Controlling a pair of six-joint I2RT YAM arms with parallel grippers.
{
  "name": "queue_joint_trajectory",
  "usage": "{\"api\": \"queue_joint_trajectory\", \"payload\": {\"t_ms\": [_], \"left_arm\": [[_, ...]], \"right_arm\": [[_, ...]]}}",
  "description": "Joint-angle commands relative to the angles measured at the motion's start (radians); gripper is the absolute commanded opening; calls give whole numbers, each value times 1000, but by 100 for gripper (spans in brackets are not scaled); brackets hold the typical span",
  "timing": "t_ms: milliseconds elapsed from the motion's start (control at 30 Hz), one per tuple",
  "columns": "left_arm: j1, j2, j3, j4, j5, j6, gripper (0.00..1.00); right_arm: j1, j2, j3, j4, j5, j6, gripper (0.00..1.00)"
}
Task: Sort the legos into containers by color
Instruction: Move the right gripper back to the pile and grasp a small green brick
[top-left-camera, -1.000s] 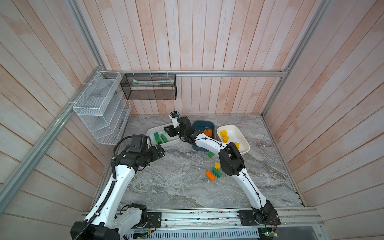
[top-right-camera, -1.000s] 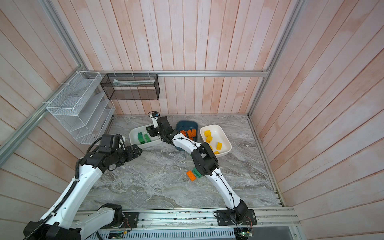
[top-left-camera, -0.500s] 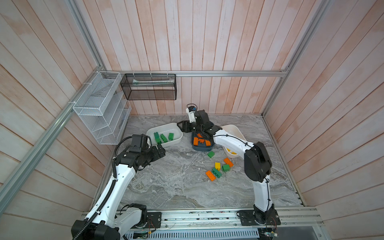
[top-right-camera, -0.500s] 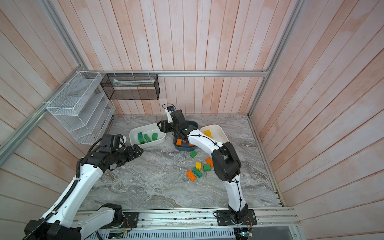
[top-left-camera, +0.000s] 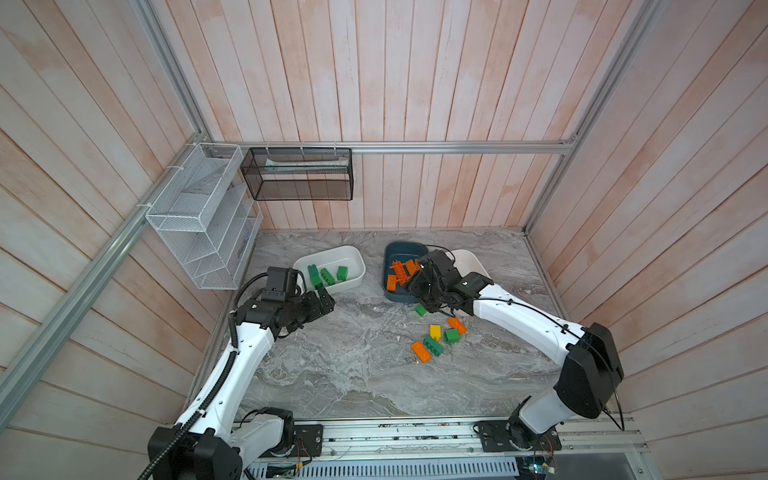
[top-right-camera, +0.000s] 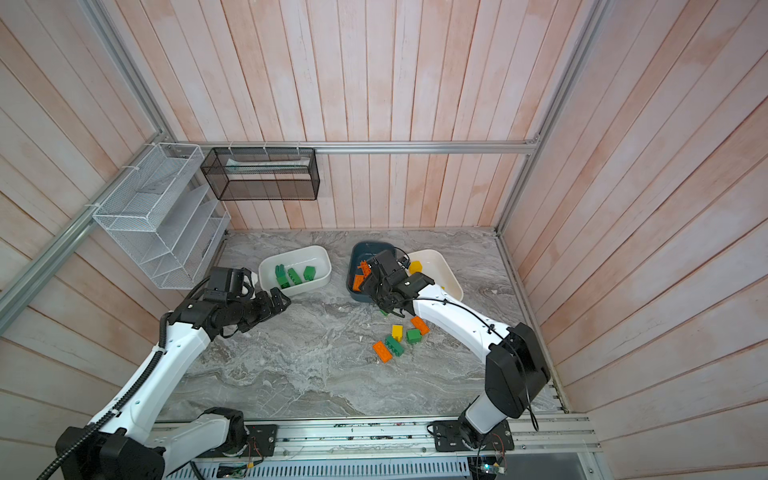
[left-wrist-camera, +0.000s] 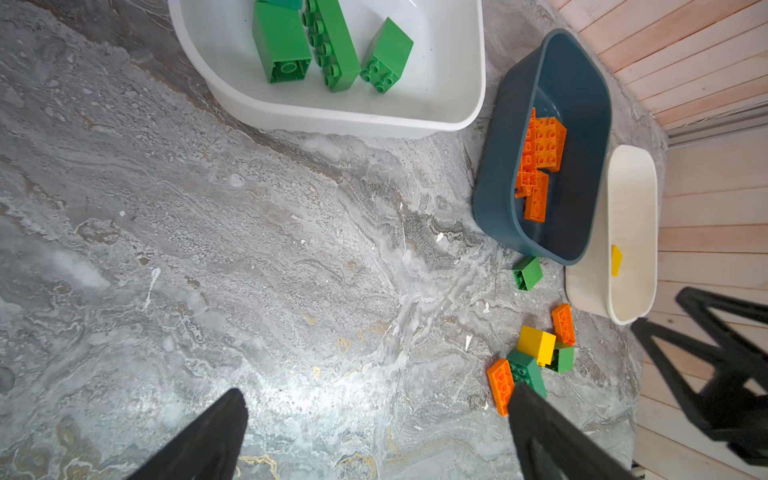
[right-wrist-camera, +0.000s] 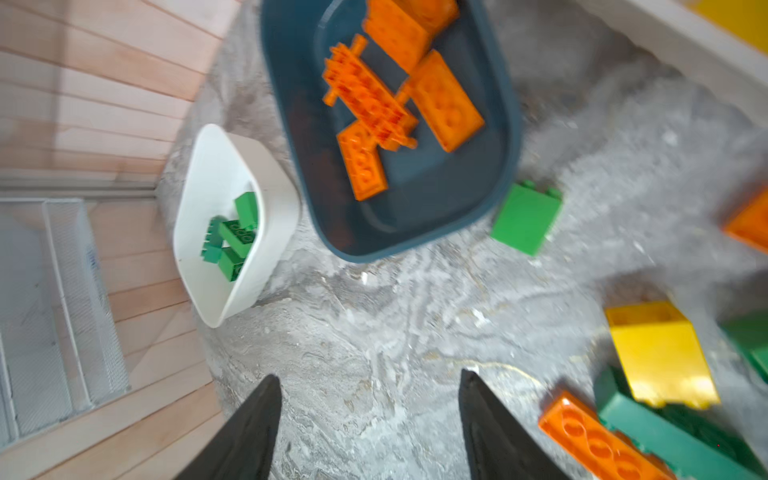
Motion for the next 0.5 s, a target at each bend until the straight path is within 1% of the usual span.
{"api": "queue_joint_trajectory", "payload": {"t_ms": [0,67,133,233,400,467], "left_arm": [[4,8,11,21,15,32,100],[4,11,12,18,8,41,100],[5,12,10,20,3,49,100],[5,21,13,20,7,53,100],[4,20,4,23,4,56,100],[4,20,-1,26,5,55,100]], "right_arm": [[5,-31,-90,-76,0,217,66],[3,-34,-147,-18,-34,243,65],[-9,-12,-174,43,-60,221,64],[-32,43,-167,79,-66,170,63],[-69,108,-136,67,-42,126,61],[-77,135,-130,59,-30,130,59]]}}
